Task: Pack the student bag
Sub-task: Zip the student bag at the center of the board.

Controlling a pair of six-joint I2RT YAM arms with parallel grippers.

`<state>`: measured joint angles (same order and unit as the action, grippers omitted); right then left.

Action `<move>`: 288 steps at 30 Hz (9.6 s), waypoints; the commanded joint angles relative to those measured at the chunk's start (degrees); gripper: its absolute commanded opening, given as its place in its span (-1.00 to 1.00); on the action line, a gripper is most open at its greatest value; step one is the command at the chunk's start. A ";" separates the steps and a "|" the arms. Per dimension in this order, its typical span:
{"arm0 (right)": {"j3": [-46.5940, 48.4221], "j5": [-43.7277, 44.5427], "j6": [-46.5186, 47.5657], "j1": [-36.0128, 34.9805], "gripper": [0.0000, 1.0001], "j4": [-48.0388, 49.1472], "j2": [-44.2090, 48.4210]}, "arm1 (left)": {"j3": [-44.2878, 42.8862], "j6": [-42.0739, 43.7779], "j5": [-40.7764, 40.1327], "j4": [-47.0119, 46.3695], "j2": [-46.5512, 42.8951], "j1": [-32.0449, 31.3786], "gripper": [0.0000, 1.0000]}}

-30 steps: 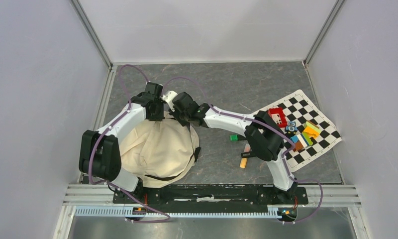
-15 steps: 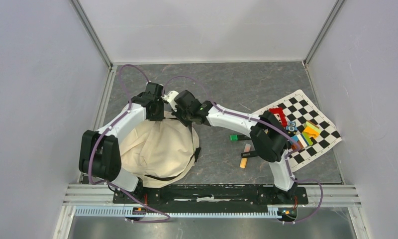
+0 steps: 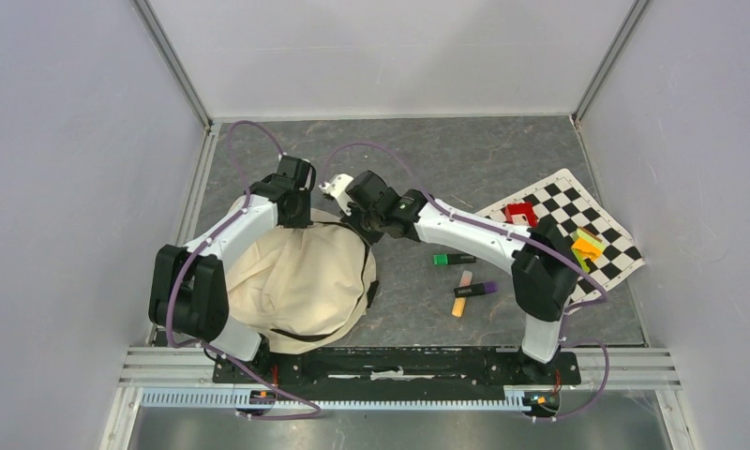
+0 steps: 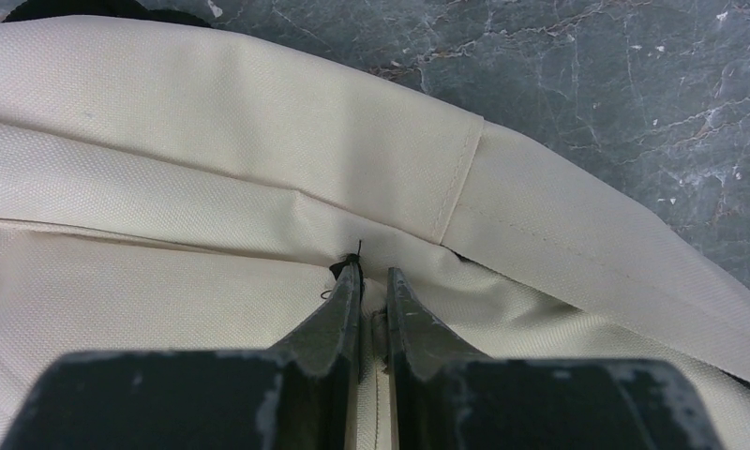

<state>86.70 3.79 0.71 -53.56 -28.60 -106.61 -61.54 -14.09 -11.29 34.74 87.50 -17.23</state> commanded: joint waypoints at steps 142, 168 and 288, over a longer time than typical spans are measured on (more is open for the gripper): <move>-39.16 3.73 -26.81 -18.46 -1.00 27.05 33.04 | 20.13 -21.50 17.66 -16.18 -36.46 -20.28 0.79; -38.88 2.90 -26.97 -18.49 -1.00 27.18 31.61 | 19.43 -21.95 15.34 -13.03 -25.57 -30.30 -0.06; -38.35 4.34 -26.12 -7.77 -1.00 22.08 33.58 | 14.02 -19.39 15.55 -32.88 -13.08 -25.39 -0.93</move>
<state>46.44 4.80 -27.66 -61.17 -3.95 -76.29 -41.65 -34.94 6.85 6.81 72.27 -42.04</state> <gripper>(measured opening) 0.009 0.112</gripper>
